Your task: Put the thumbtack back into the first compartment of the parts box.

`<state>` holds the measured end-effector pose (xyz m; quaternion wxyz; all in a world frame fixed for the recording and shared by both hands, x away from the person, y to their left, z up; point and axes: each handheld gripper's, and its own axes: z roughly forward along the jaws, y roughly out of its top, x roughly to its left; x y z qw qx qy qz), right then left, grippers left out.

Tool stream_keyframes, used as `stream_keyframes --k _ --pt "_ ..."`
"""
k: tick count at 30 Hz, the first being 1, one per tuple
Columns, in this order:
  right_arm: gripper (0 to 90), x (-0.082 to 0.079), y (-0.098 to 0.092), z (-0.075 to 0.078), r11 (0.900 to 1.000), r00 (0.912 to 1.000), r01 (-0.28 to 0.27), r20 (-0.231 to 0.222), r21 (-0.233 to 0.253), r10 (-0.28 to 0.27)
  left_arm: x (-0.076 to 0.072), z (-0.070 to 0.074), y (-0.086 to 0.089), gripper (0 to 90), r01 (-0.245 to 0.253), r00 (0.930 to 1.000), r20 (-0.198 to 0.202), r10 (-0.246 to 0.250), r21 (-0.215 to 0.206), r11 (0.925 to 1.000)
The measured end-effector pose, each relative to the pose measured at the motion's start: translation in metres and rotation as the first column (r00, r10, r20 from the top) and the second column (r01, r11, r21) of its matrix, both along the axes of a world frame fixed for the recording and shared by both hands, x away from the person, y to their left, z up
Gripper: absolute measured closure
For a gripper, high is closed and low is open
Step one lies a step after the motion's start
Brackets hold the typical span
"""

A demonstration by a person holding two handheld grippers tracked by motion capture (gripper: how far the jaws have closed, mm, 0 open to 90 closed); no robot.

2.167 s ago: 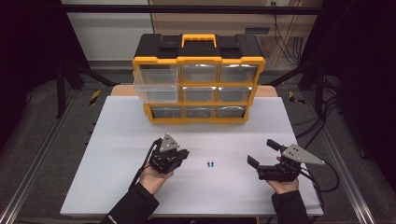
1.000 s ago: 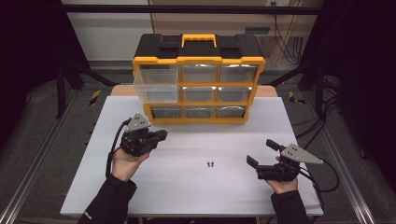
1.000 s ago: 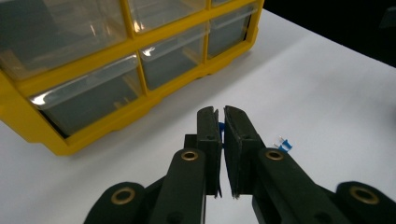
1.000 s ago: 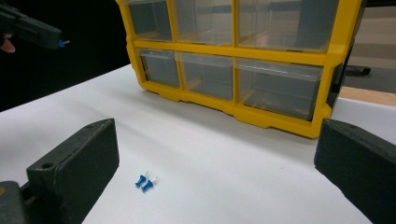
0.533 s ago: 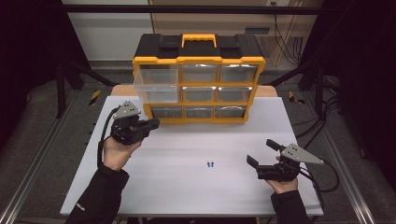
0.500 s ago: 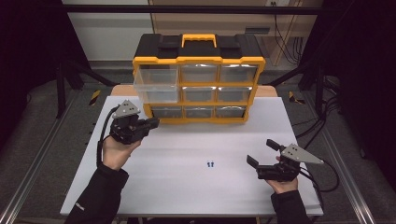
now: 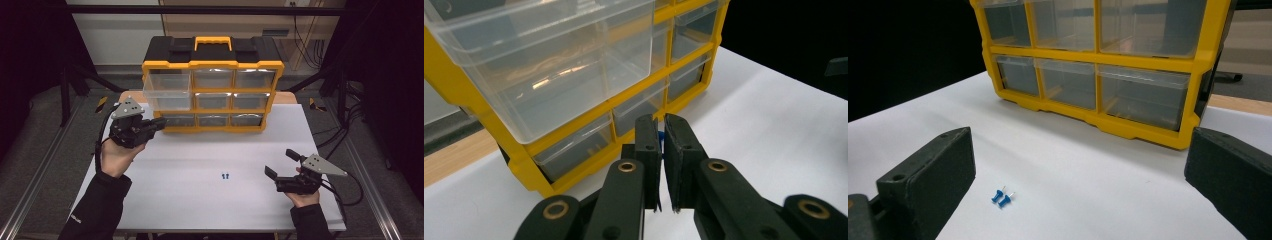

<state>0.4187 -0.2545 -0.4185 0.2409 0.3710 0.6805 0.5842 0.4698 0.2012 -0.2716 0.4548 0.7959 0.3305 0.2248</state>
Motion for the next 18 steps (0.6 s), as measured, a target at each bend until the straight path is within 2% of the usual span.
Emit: stream_keyframes --k 5,8,9,16,17,18 --pt "0.5 0.000 0.000 0.000 1.000 1.0000 -0.001 0.006 -0.001 0.001 0.001 0.007 0.003 84.5 -0.007 0.9999 0.010 0.007 0.010 0.9999" --pt "0.5 0.000 0.000 0.000 1.000 1.0000 0.000 -0.001 0.002 0.000 0.001 0.011 0.003 84.5 -0.013 0.9998 0.011 0.013 -0.006 0.9999" --pt "0.5 0.000 0.000 0.000 1.000 1.0000 0.000 -0.002 0.001 0.000 0.001 0.013 0.004 84.5 -0.011 0.9999 0.014 0.011 0.001 0.9999" --pt "0.5 0.000 0.000 0.000 1.000 1.0000 -0.001 0.005 -0.001 0.001 0.000 0.027 0.003 84.5 -0.019 0.9990 0.041 0.018 0.010 0.9998" --pt "0.5 0.000 0.000 0.000 1.000 1.0000 0.007 -0.005 0.002 -0.007 0.000 0.029 0.002 84.5 -0.020 0.9988 0.043 0.020 0.005 0.9998" --pt "0.5 0.000 0.000 0.000 1.000 1.0000 -0.001 -0.001 0.002 0.001 0.000 0.031 0.002 84.5 -0.021 0.9982 0.057 0.021 0.007 0.9998"
